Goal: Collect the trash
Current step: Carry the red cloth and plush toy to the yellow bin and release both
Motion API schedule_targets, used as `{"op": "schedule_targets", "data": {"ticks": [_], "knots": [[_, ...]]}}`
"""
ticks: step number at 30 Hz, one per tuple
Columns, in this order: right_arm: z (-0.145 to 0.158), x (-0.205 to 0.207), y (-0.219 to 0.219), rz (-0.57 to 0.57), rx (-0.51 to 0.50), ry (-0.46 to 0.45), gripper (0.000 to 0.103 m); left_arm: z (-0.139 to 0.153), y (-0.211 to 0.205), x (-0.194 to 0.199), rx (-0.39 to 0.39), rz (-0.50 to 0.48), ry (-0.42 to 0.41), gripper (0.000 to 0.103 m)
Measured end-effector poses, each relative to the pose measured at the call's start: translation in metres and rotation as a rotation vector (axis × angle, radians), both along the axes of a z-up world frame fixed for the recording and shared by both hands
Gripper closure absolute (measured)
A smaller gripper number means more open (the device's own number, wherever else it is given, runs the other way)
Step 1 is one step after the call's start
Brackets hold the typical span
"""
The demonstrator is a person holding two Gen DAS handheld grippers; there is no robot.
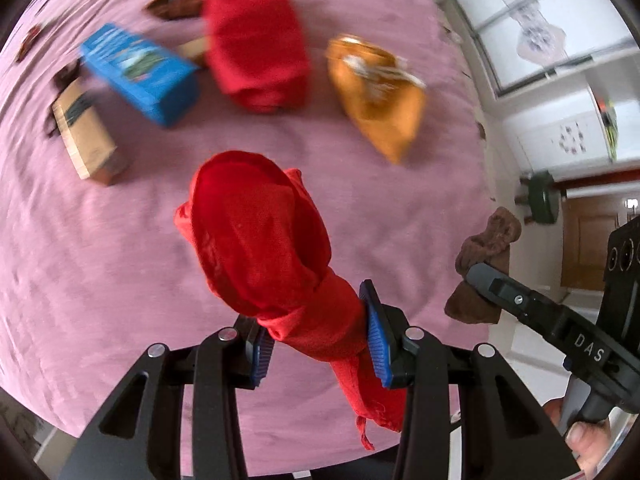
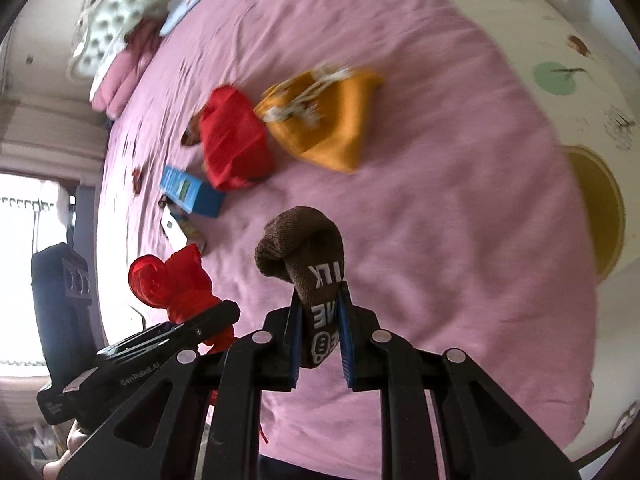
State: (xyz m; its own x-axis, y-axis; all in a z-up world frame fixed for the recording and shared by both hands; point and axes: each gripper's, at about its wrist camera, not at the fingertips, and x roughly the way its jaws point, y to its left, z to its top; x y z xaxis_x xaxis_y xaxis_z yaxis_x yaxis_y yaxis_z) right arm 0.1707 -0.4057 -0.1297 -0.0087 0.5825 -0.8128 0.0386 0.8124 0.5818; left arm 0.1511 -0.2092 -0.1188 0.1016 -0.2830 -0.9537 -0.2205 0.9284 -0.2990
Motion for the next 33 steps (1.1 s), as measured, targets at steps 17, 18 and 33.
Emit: {"op": "schedule_targets", "data": {"ticks": [17, 18, 33], "knots": [[-0.012, 0.017, -0.205, -0.224, -0.036, -0.012, 0.086, -0.001, -0.209, 0.064, -0.030, -0.239, 0.013, 0.063], [-0.014, 0.017, -0.214, -0.237, -0.037, -0.011, 0.086, -0.001, -0.217, 0.067, -0.031, -0.252, 0.014, 0.063], [-0.047, 0.020, -0.325, -0.412, -0.065, 0.024, 0.084, -0.023, -0.341, 0.108, -0.052, -0.447, 0.042, 0.063]]}}
